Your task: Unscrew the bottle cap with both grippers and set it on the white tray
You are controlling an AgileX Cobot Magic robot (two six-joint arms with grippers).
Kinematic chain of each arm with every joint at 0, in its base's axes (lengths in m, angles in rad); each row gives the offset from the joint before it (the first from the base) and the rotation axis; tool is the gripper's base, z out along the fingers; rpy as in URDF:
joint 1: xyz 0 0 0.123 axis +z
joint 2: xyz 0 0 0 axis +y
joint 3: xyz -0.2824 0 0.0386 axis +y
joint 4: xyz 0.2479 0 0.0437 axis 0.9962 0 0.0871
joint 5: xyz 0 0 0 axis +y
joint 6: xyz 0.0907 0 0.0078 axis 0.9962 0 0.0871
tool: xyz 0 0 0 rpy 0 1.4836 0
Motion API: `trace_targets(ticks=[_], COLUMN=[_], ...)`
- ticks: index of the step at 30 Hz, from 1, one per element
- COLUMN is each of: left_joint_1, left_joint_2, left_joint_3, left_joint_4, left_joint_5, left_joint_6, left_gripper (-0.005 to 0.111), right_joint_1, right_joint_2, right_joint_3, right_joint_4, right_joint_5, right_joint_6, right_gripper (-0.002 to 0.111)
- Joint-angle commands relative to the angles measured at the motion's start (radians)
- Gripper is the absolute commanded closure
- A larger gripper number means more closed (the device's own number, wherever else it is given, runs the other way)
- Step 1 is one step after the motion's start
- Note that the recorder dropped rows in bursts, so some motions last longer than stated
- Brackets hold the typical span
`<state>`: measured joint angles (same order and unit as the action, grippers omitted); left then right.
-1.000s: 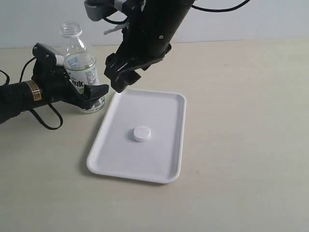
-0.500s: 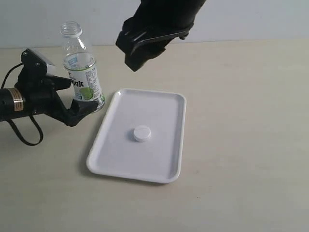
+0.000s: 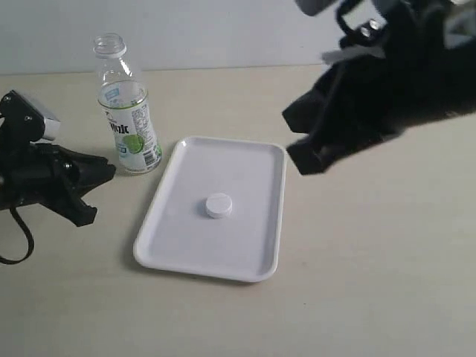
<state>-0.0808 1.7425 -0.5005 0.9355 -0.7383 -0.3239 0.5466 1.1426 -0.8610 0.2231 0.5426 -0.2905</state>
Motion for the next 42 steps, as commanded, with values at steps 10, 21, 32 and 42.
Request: trace_targets(ticks=[10, 21, 32, 42], left_joint_1=[0.002, 0.002, 0.002, 0.002], left_joint_2=[-0.194, -0.43, -0.844, -1.329], left_joint_3=[0.125, 0.293, 0.424, 0.433], left_joint_4=[-0.005, 0.111, -0.301, -0.323], left_joint_5=[-0.108, -0.402, 0.188, 0.566], left_joint_6=[-0.155, -0.157, -0.234, -0.261], left_gripper=[0.107, 0.107, 0.107, 0.107], right_joint_1=[0.0, 0.0, 0.0, 0.0], right_joint_2=[-0.464, -0.515, -0.515, -0.515], right_joint_3=[0.346, 0.346, 0.346, 0.346], right_joint_4=[0.01, 0.037, 0.037, 0.037], right_joint_5=[-0.187, -0.164, -0.164, -0.164], right_joint_6=[0.026, 0.032, 0.031, 0.031], right_gripper=[0.108, 0.108, 0.108, 0.108])
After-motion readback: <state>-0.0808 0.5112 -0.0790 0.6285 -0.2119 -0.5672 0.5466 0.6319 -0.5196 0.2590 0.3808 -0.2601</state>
